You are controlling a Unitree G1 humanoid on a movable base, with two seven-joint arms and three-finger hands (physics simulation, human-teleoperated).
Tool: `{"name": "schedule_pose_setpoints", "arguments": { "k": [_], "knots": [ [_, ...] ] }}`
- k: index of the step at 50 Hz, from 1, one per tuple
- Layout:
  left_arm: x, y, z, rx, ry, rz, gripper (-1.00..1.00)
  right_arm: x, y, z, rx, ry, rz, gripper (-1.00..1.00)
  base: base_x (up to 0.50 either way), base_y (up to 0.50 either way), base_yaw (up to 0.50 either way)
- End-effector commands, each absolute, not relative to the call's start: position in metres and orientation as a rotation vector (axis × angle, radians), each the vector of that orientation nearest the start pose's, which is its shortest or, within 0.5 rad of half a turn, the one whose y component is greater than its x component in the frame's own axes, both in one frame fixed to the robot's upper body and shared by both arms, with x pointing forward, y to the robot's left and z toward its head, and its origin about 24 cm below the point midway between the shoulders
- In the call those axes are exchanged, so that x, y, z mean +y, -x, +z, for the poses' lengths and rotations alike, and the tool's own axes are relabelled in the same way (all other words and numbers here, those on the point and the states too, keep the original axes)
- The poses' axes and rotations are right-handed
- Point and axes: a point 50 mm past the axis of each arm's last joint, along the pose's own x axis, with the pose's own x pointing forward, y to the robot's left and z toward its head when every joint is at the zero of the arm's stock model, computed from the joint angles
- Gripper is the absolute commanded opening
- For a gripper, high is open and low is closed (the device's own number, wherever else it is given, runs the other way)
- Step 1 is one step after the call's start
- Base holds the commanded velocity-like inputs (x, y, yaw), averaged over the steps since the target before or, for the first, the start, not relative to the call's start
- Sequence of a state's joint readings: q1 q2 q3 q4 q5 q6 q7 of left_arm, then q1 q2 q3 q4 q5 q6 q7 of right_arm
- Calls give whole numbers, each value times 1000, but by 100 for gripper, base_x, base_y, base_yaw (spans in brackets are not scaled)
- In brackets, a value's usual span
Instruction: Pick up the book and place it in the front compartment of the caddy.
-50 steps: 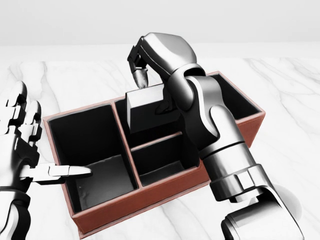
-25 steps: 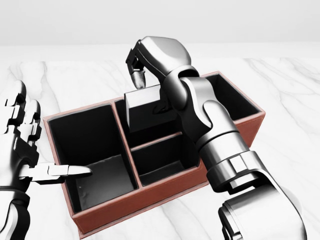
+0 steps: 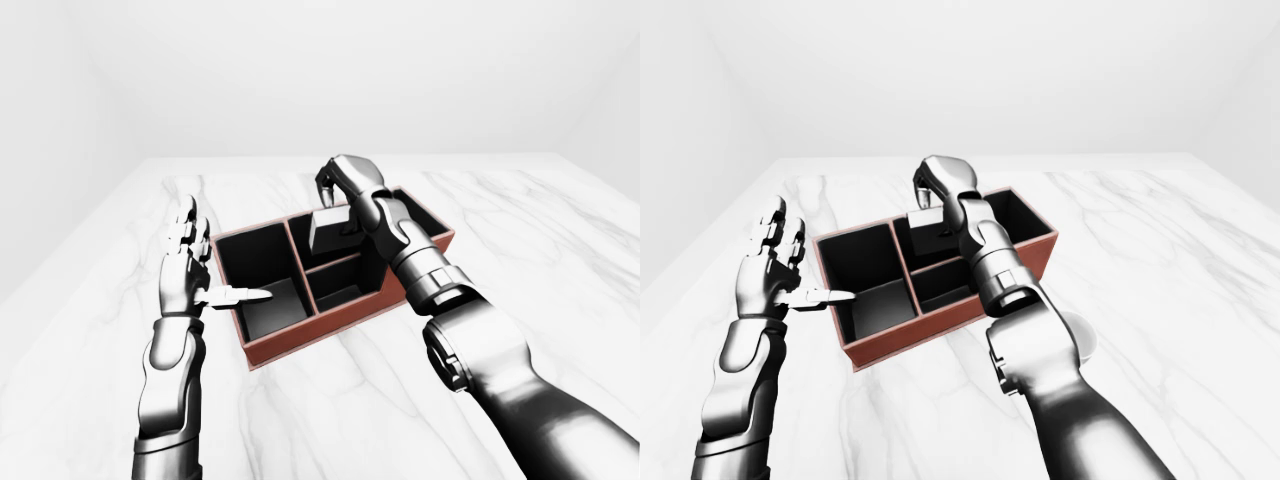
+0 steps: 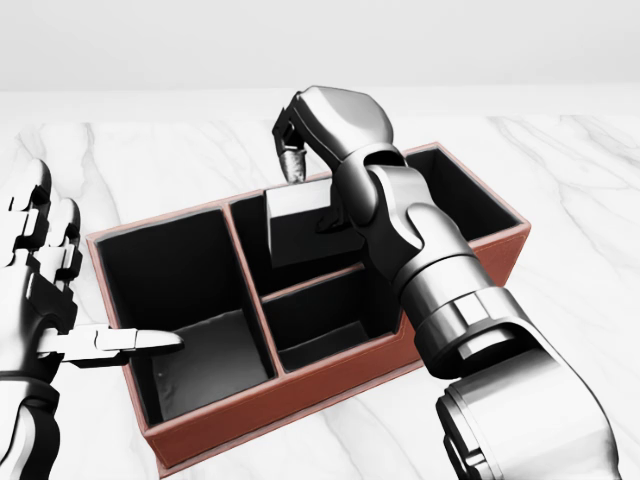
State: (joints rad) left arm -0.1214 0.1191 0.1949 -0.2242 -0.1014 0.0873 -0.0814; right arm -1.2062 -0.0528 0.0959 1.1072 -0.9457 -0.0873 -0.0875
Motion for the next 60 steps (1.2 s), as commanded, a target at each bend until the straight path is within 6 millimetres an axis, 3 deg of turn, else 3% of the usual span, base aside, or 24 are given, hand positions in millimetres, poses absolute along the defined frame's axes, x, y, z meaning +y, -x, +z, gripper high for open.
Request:
{"name": "schedule_pose_setpoints", "arguments": {
  "k": [1, 38, 60],
  "knots": [
    [201, -266, 124, -277, -31, 58, 100, -56, -417, 196, -338, 1176, 139, -100, 0, 0, 0],
    [202, -266, 126, -286, -27, 62, 100, -42, -417, 206, -363, 1184, 155, -100, 0, 0, 0],
    [202, -265, 128, -298, -24, 60, 100, -36, -416, 202, -362, 1192, 160, -100, 0, 0, 0]
  ]
}}
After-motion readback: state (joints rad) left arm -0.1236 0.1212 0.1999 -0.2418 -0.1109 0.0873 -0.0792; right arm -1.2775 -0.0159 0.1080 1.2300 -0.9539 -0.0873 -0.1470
